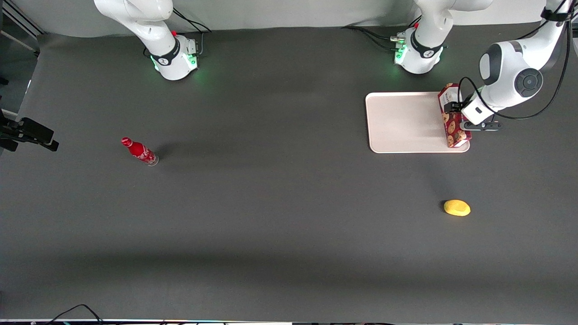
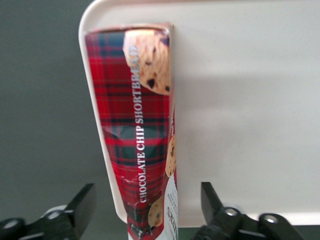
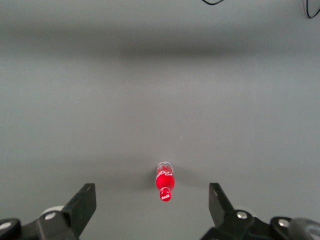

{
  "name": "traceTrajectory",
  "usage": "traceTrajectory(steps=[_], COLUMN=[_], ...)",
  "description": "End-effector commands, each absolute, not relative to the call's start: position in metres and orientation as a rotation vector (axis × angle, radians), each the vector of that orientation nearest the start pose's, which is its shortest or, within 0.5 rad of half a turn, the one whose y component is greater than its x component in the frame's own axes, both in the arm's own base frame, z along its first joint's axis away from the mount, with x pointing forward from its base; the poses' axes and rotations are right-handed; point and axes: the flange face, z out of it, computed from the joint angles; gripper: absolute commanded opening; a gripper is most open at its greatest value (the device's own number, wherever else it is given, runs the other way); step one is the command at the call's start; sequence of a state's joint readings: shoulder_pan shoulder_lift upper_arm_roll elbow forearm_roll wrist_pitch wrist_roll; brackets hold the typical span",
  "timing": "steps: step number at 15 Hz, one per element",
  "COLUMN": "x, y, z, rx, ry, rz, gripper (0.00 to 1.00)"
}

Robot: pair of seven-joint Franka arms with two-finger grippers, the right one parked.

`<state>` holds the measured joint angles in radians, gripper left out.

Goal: Place red cookie box on tray
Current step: 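Open the left gripper to release the box on the tray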

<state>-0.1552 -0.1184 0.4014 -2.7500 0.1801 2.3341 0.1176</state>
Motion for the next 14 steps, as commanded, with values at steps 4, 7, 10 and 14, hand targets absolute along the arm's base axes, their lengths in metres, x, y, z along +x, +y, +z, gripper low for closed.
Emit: traceTrajectory(steps=[4,7,10,14], x=[0.412,0.444,0.487,0.538], y=[0.079,0.073,0.041,-0.015], z=[0.322,0.388,0.472,0.559], rx=[-3.035,-3.026,-2.992,-2.98], ry=[0.081,0.084,0.166,0.257], rz=[0.48,0.431,0.306,0.205], gripper=[1.0,1.0,1.0,1.0])
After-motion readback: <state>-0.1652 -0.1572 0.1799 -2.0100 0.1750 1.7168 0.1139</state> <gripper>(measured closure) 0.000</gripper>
